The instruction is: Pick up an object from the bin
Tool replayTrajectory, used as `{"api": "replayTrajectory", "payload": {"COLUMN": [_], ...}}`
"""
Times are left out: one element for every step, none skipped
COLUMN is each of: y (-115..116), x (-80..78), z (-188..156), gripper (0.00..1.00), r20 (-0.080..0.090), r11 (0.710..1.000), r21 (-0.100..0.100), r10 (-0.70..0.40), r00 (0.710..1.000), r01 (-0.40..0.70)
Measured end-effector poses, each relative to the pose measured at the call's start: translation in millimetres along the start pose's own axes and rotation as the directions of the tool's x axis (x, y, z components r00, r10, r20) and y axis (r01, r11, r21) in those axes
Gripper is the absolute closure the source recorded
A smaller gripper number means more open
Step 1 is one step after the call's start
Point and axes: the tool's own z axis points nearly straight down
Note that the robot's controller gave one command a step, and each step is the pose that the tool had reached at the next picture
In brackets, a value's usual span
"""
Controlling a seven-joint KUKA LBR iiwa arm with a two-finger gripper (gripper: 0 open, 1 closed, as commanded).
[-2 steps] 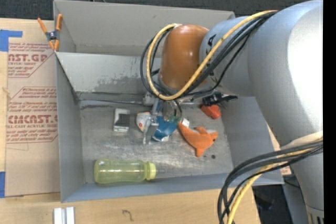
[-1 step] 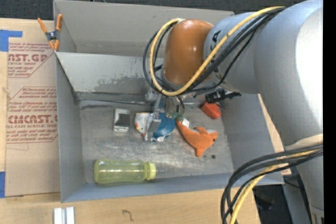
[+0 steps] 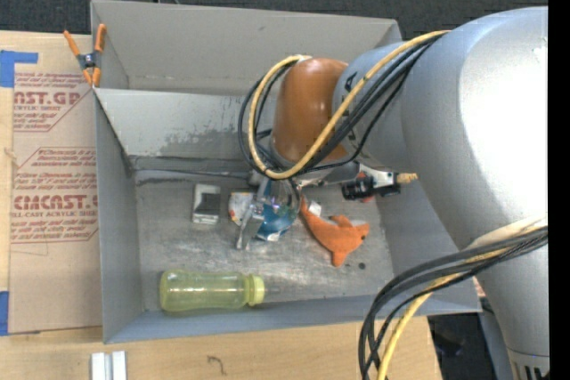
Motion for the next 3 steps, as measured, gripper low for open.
{"api": "replayTrajectory", "payload": {"y": [12.2,12.2,11.9], "x": [-3.6,-3.6,-2.8], "z": [-2.2,-2.3,-5.4], "gripper": [1.00,1.00,1.00], "r20": [0.010,0.010,0.005], "r11": [0.996,0.996,0.996], "r21": [0.000,0.000,0.001], "r10": [-0.089,-0.089,-0.089], "r00": [0.996,0.996,0.996], "r01": [0.089,0.089,0.089]}}
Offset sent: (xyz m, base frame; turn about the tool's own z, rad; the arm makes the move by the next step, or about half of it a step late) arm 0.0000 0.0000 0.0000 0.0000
